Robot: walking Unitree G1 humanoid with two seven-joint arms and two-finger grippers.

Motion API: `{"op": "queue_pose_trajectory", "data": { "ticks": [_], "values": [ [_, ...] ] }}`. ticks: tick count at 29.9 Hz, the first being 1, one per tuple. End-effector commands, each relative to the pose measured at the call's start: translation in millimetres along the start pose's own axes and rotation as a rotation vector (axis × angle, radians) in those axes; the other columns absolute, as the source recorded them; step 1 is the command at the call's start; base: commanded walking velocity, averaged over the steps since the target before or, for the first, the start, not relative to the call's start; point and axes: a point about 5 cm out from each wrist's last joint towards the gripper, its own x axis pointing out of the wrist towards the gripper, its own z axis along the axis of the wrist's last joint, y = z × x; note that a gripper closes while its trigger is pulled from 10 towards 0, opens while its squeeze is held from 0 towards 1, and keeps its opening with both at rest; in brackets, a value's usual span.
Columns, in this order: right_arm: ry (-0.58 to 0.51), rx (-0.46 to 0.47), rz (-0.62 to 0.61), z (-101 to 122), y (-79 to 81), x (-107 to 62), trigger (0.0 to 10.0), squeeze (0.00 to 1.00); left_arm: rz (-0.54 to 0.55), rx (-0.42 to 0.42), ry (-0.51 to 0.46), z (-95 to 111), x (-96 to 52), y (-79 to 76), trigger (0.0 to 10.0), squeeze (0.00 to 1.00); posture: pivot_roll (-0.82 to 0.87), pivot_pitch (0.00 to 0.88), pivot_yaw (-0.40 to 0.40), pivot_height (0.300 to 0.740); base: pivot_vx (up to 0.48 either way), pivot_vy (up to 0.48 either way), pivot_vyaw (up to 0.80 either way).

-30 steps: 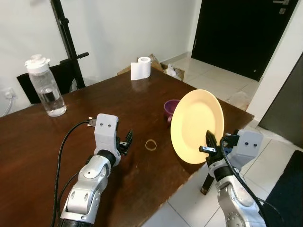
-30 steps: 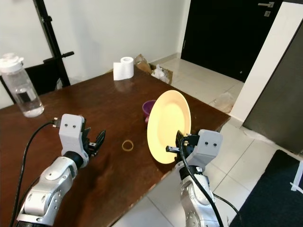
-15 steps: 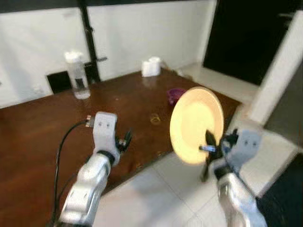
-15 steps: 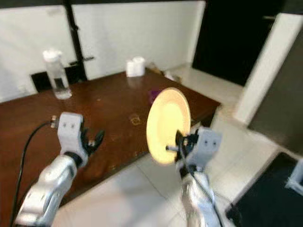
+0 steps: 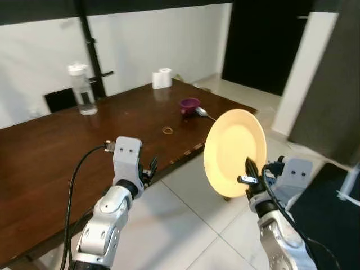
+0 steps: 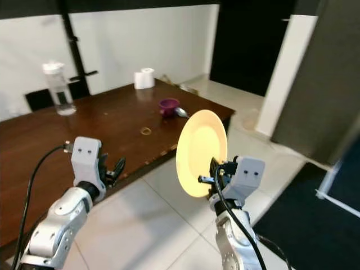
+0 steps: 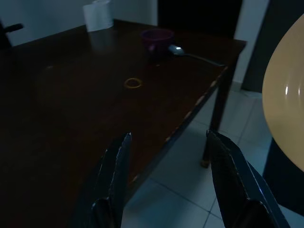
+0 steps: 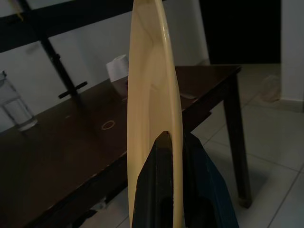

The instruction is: Setting the table

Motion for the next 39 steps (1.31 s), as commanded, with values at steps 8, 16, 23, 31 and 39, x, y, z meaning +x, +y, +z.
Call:
{"op": "queue_pose_trajectory", "data": {
  "ticks": [8, 16, 23, 31, 39],
  "values": [
    [-0.006, 0.003, 0.004, 0.9, 1.8, 0.1, 10.0, 0.00, 0.031, 0.017, 0.024, -3.7, 0.1, 5.8, 10.0, 0.00, -0.09, 0.019, 0.102, 0.740, 0.095, 0.000, 0.00],
    [-0.004, 0.001, 0.006, 1.1, 2.3, -0.2, 10.0, 0.00, 0.027, 0.017, 0.025, -3.7, 0.2, 5.3, 10.0, 0.00, -0.09, 0.020, 0.103, 0.740, 0.000, 0.000, 0.06],
    [0.007, 0.000, 0.012, 0.0, 2.6, -0.2, 10.0, 0.00, 0.026, 0.014, 0.024, -3.4, 0.0, 4.8, 10.0, 0.00, -0.09, 0.020, 0.103, 0.740, 0.000, 0.000, 0.72],
    [0.007, 0.000, 0.014, -0.2, 2.7, -0.3, 10.0, 0.00, 0.024, 0.014, 0.027, -4.2, -0.5, 4.2, 10.0, 0.00, -0.09, 0.020, 0.103, 0.740, 0.000, 0.000, 0.80],
    [-0.006, 0.018, 0.027, 2.3, 4.9, -0.3, 10.0, 0.00, 0.020, 0.015, 0.030, -4.2, -0.7, 3.7, 10.0, 0.00, -0.08, 0.025, 0.102, 0.740, 0.000, 0.000, 0.80]
  ]
}}
